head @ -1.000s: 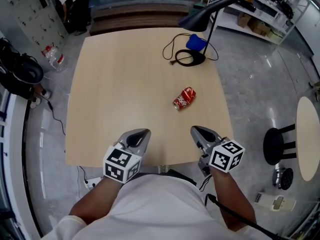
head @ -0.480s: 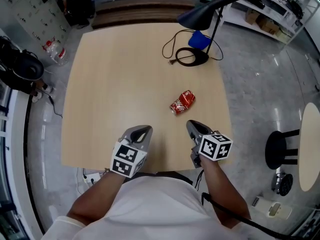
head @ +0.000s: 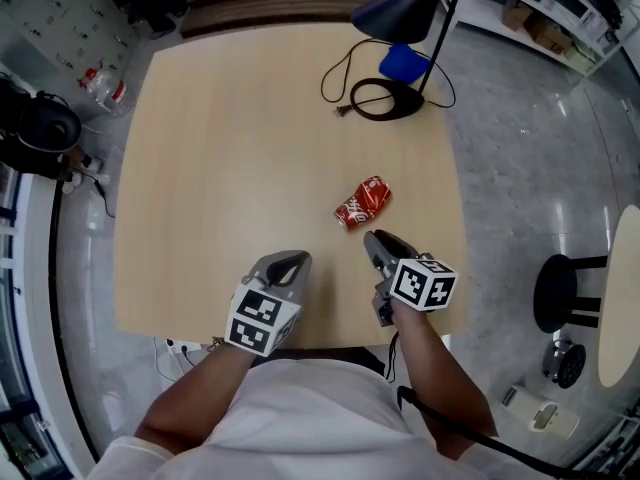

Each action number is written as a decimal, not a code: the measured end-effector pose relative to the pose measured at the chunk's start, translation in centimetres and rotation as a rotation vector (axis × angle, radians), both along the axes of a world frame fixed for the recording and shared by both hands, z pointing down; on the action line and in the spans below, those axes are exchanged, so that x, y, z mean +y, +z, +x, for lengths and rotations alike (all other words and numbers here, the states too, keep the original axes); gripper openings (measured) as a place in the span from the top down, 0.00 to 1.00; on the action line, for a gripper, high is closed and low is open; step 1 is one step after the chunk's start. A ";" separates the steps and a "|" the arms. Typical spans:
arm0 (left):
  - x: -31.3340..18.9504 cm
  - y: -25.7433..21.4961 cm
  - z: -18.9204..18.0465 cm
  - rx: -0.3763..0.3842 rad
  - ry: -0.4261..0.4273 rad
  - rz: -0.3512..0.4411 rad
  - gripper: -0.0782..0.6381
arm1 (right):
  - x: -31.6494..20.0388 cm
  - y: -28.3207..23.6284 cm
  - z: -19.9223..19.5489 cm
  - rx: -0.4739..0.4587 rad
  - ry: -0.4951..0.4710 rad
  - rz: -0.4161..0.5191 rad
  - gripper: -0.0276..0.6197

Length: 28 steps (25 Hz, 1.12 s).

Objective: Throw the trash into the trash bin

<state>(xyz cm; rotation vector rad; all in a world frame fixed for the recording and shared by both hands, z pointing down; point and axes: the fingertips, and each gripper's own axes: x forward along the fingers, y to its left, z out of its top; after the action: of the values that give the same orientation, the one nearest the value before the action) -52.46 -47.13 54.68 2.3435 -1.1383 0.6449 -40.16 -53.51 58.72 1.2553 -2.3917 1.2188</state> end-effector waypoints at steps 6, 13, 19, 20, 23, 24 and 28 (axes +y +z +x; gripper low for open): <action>-0.3 2.0 0.5 -0.012 0.000 -0.038 0.88 | -2.5 2.7 1.1 -0.043 0.094 -0.081 0.68; -0.1 2.7 0.5 -0.006 -0.010 -0.058 0.88 | -5.0 5.8 1.8 -0.090 0.203 -0.199 0.62; 0.2 3.4 -0.3 -0.007 -0.031 -0.089 0.88 | -6.5 7.4 1.4 -0.087 0.241 -0.244 0.57; 0.2 3.5 -0.4 -0.009 -0.034 -0.093 0.88 | -6.7 7.4 1.3 -0.066 0.240 -0.240 0.57; 0.4 3.6 -0.3 -0.003 -0.044 -0.101 0.88 | -7.3 7.4 0.7 0.024 0.216 -0.216 0.53; 0.6 3.6 -0.2 -0.001 -0.046 -0.104 0.88 | -7.4 7.5 0.5 0.056 0.204 -0.210 0.51; 0.9 3.8 -0.4 0.000 -0.050 -0.102 0.88 | -8.1 7.7 -0.4 0.155 0.166 -0.189 0.43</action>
<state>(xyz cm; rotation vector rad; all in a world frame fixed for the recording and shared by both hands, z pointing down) -52.89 -46.25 58.45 2.2225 -1.1329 0.6696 -40.56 -61.59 66.43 1.4517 -2.0470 1.3051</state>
